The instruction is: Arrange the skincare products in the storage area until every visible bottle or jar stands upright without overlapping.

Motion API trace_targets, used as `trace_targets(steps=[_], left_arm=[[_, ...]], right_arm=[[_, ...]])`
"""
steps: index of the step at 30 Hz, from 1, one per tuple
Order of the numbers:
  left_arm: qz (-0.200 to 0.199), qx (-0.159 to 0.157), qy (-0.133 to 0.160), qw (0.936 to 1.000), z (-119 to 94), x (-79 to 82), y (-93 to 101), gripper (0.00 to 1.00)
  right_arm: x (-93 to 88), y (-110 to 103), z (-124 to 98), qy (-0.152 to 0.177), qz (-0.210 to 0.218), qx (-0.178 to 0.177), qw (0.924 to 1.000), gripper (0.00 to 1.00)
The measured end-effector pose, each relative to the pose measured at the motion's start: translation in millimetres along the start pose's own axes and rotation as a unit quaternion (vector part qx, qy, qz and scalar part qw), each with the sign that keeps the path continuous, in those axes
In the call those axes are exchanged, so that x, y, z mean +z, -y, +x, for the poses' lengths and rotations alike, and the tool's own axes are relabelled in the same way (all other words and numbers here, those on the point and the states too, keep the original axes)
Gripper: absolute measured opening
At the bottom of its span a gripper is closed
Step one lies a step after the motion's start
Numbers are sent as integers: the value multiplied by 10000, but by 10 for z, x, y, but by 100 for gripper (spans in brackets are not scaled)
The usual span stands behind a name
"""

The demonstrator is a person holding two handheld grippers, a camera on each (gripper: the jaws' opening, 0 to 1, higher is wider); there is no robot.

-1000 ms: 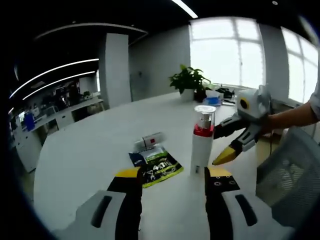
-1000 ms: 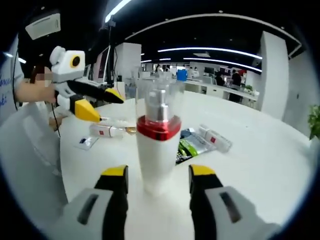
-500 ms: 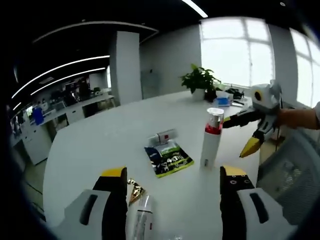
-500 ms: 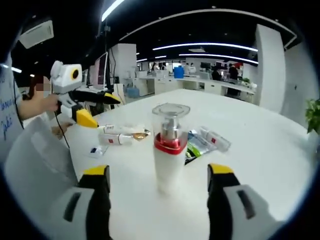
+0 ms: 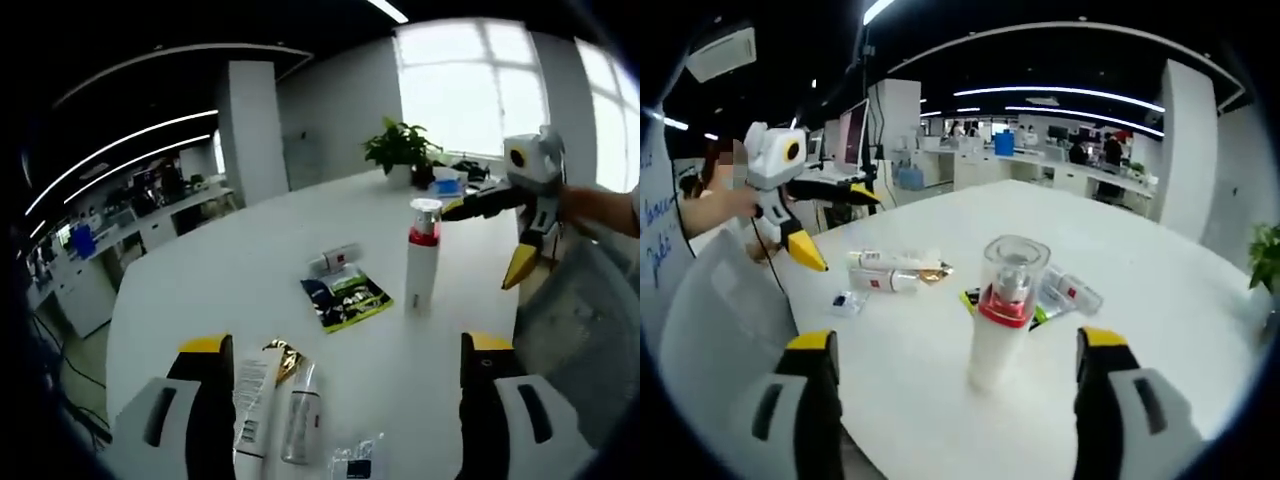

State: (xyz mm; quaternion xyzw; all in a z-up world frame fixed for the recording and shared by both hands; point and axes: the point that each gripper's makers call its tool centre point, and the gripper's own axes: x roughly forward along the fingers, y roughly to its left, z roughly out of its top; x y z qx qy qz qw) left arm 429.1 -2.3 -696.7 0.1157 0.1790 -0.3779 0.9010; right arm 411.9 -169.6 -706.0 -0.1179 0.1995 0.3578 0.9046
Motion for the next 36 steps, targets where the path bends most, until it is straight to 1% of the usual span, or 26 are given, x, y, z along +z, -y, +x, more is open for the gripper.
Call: trace_targets(steps=[5,10,13,15,17,19,21,22,23,24,26,29,33,36], left_arm=[[-43,56,-5,10000,-123,-33,-20,97],[5,83,-80,9999,-186,-86,-19,97],[-13,105,-124,9999,-199,-115,-27,97],[41,107,-166,9998,-199,-150,-30,97],[124,73,-178,9997,-185,-174,-25,97],[127,60,-194,9997,-165,-192,-29,97],[61,-92,-295,9995,-134,-247,6,97],[73,-85,-385,9992,-115,-284,3,97],[146,-83,-411,9990,-104,-300,-1,97],[229,-76,-445,9987,-87,-326,-16,97],[272,-60,-566,9980,-54,-387,-67,97],[251,-45,-725,9970,-6,-471,-168,97],[234,27,-831,9963,49,-517,-320,92],[178,93,-1024,9945,113,-569,-468,90]], right_arm=[[35,15,-10,-23,-82,-122,9999,100],[98,1,-13,56,-23,-171,9998,100],[142,-11,-23,111,-46,-244,9996,100],[137,-32,-23,56,-233,-205,9995,99],[126,-24,-21,40,-318,-239,9992,99],[101,-24,-23,-2,-317,-209,9993,99],[79,-33,-29,-45,-257,-190,9995,100],[80,-26,-34,-26,-258,-210,9994,100],[73,-23,-39,-34,-240,-219,9995,100],[66,-22,-42,-44,-215,-227,9995,100],[42,-15,-49,-63,-133,-221,9996,100],[2,-28,-56,-133,-107,-184,9997,100],[-14,-22,-76,-131,-20,-193,9997,100],[-28,-22,-82,-117,90,-169,9997,100]])
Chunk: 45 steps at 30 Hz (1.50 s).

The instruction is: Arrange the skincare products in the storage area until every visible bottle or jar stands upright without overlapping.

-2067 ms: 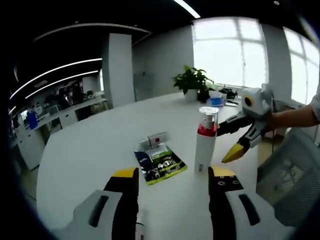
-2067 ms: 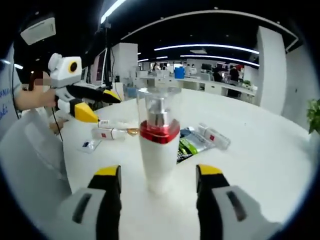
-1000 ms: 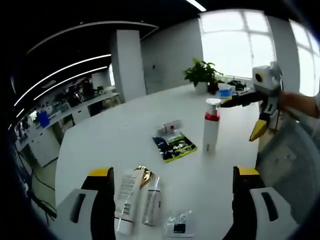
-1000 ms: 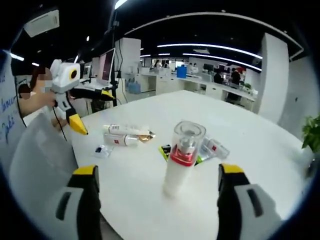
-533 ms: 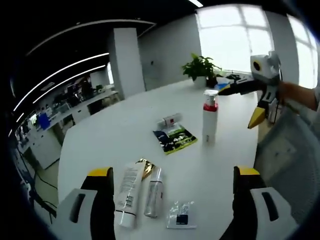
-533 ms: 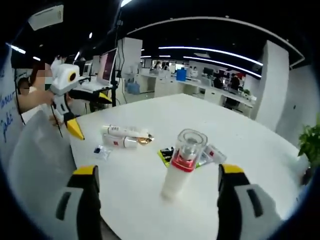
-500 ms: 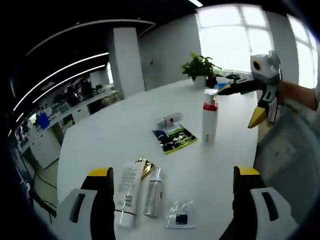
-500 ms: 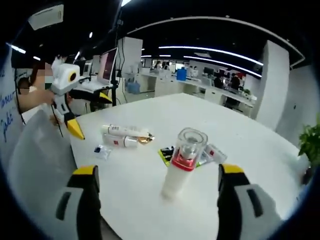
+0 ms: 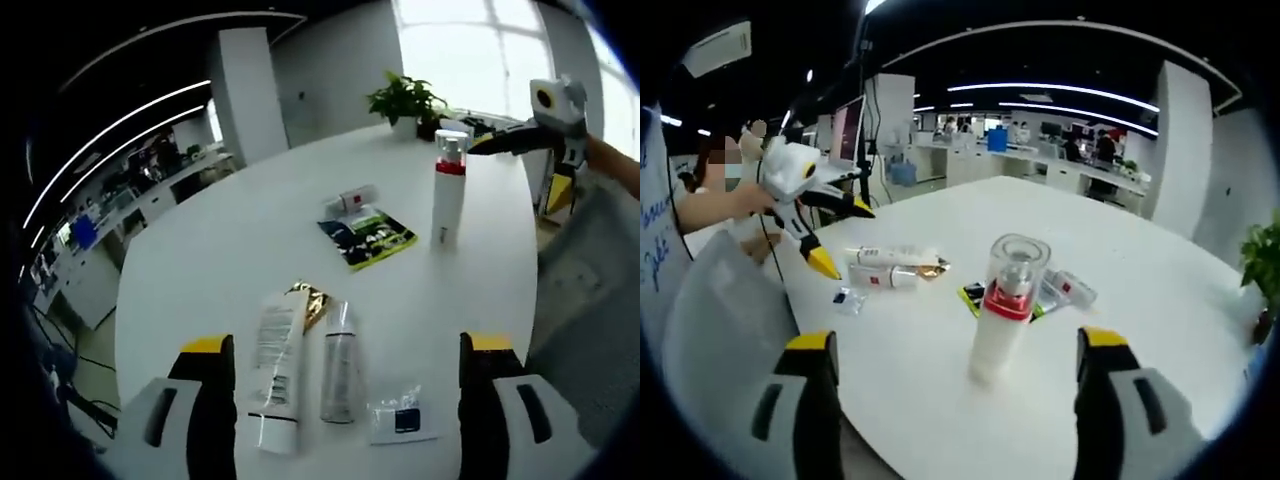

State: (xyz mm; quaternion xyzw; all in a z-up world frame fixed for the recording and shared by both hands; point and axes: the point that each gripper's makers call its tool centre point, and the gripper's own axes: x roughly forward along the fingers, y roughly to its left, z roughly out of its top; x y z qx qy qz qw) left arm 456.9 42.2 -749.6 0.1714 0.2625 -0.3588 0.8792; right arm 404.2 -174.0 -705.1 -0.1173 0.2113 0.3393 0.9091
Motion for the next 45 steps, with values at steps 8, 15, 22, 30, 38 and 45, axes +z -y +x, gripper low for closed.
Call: trace_targets(steps=[8,15,22,30,38,45], left_arm=[[-121,192,-222,9995,161,-26,-288,80],[-184,435,-503,9976,252,-82,-501,65],[-82,216,-1143,9932,352,-220,-594,56],[-40,29,-1606,9870,473,-316,-617,51],[35,-262,-2130,9767,581,-468,-568,42],[-73,-358,-2349,9713,633,-559,-603,36]], right_arm=[[-14,-19,-12,-41,-71,37,10000,100],[-60,-38,-13,-127,-118,69,9998,100],[-96,-6,-22,-142,-54,17,9999,100],[-168,-12,-38,-234,13,3,9997,100],[-194,4,-45,-281,58,-13,9996,100],[-205,-20,-37,-314,58,7,9995,100]])
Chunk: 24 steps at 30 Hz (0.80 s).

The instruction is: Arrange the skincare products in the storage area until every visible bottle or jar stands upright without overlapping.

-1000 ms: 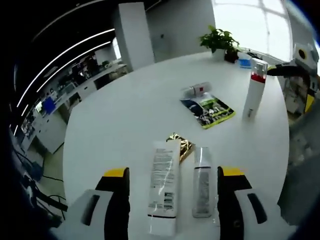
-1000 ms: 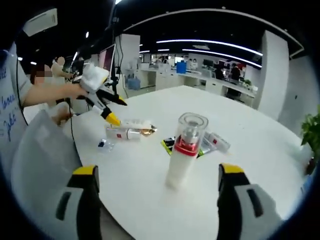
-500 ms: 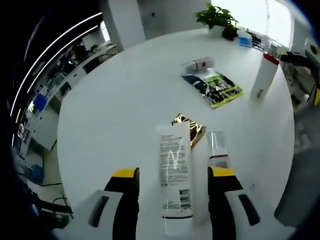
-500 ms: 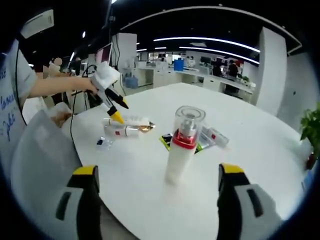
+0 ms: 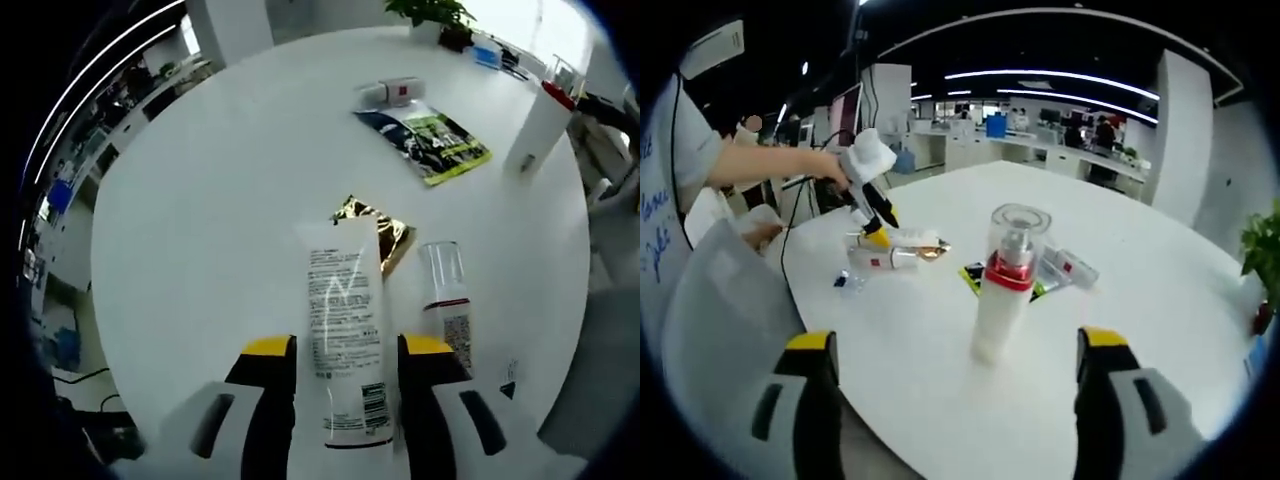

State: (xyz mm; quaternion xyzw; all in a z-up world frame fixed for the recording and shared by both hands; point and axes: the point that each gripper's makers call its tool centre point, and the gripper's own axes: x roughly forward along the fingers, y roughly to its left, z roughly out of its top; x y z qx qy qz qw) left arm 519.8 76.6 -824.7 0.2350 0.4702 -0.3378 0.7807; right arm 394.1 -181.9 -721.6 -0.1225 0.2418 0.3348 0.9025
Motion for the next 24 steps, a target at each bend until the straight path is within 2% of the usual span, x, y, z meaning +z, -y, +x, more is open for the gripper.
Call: trace_targets(steps=[16,24], left_arm=[[-198,-213,-206,9994,68,-19,-10,32],[-158,-245,-300,9991,68,-20,-15,31]], right_arm=[[-29,-56,23,-99,0,49,9999,99],[-34,-72,46,-123,-2,79,9999,100]])
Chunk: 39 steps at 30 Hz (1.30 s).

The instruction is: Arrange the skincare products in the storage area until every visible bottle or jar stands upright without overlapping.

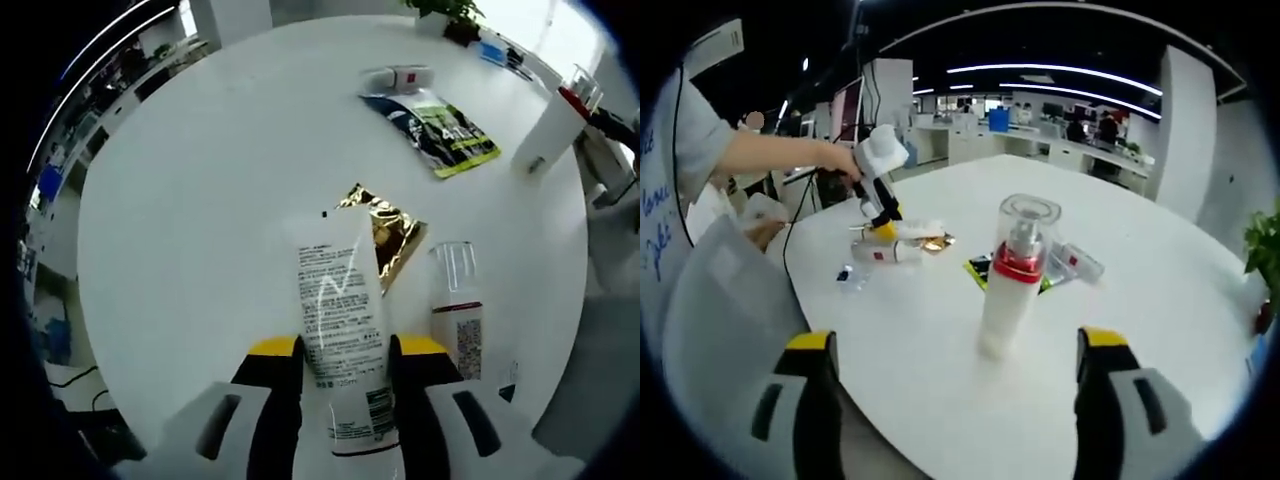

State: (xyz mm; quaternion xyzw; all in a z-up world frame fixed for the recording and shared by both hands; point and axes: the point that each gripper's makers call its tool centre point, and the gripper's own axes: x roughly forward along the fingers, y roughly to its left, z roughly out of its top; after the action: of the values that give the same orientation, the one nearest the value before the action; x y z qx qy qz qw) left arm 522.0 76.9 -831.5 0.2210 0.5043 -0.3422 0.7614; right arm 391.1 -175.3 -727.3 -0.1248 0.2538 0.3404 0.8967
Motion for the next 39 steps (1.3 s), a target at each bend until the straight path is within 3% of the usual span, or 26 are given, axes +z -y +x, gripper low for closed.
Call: trace_targets(steps=[4,12,19,25,30,39], left_arm=[[-113,3,8,9999,-3,0,-6,30],[-769,-75,195,9968,-18,12,-11,27],[-734,-17,412,9965,-149,25,7,26],[-699,183,840,9938,-393,157,-50,27],[-585,414,1415,9873,-662,369,-63,27],[-437,351,2049,9772,-944,602,188,27]], right_arm=[[14,-12,7,13,-16,12,10000,99],[-2,-24,-10,23,-3,37,10000,99],[-9,-33,-18,46,17,46,10000,99],[45,-59,-13,118,-18,78,9999,99],[125,-68,-34,217,-64,69,9997,99],[241,-94,-92,404,-34,31,9992,98]])
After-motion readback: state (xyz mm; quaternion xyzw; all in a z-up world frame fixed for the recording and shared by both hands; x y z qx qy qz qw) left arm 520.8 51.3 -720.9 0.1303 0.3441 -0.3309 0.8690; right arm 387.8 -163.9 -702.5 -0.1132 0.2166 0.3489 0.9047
